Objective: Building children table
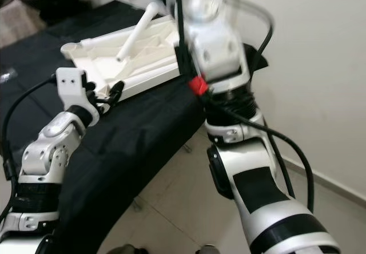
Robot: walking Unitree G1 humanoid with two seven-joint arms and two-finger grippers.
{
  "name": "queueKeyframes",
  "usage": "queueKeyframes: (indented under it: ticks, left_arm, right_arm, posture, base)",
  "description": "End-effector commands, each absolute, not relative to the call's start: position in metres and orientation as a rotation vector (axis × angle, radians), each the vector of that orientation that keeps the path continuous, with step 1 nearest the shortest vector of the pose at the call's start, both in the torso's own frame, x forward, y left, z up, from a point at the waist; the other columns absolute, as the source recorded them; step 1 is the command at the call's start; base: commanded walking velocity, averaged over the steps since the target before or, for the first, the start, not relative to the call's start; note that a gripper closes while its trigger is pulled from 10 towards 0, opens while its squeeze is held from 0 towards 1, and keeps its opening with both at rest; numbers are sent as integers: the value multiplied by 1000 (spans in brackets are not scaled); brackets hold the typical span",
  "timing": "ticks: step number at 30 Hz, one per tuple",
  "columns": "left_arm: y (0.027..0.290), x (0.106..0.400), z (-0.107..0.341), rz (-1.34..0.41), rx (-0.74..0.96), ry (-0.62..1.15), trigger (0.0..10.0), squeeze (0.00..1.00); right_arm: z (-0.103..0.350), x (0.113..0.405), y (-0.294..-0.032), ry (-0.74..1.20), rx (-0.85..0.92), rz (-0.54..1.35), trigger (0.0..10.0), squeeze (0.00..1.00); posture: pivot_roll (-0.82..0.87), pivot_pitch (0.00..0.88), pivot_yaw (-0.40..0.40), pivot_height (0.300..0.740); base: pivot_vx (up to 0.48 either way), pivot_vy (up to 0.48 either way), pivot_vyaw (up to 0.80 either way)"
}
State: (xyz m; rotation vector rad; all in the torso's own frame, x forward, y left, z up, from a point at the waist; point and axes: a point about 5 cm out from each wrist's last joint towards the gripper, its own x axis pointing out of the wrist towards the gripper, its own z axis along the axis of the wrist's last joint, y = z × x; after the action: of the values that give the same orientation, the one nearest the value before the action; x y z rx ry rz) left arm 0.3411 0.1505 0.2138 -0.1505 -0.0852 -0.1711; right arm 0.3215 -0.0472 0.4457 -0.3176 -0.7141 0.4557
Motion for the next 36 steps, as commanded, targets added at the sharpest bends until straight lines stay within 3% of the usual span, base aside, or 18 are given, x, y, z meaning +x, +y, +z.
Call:
queueKeyframes:
  ticks: [1,13,18,20,22,23,24,25,28,36]
  left_arm:
    - [150,341,219,-174,-166,-97,10000,0]
    - [152,341,231,-166,-196,-111,10000,0]
    - [149,340,230,-176,-188,-118,10000,0]
    - [148,340,230,-176,-174,-125,10000,0]
    - [146,336,225,-167,-127,-130,10000,0]
    - [146,336,225,-167,-127,-130,10000,0]
    - [147,332,222,-162,-113,-130,10000,0]
    - [147,332,222,-162,-113,-130,10000,0]
    - [149,318,209,-175,-84,-116,10000,0]
    - [142,309,195,-214,-72,-93,10000,0]
  right_arm:
    - [437,329,-52,-668,-299,444,10000,0]
    - [450,331,-43,-636,-278,454,10000,0]
    - [434,336,-47,-592,-282,454,10000,0]
    - [411,340,-52,-545,-304,453,10000,0]
    - [335,343,-69,-375,-304,481,10000,0]
    - [335,343,-69,-375,-304,481,10000,0]
    - [299,338,-78,-287,-278,488,10000,0]
    - [299,338,-78,-287,-278,488,10000,0]
    - [227,314,-99,-101,-216,516,10000,0]
    - [197,310,-123,-41,-162,466,10000,0]
  posture:
    - [-102,208,37,740]
    - [-104,214,27,740]
    - [-106,183,27,740]
    - [-98,168,24,740]
    - [-87,115,-2,740]
    - [-87,115,-2,740]
    - [-82,105,-9,740]
    - [-82,105,-9,740]
    - [-92,65,-13,740]
    - [-94,0,6,740]
  base:
    - [0,0,0]
    - [0,0,0]
    - [0,0,0]
    - [0,0,0]
    - [0,0,0]
    - [0,0,0]
    - [0,0,0]
    - [0,0,0]
    - [0,0,0]
    - [192,0,576]
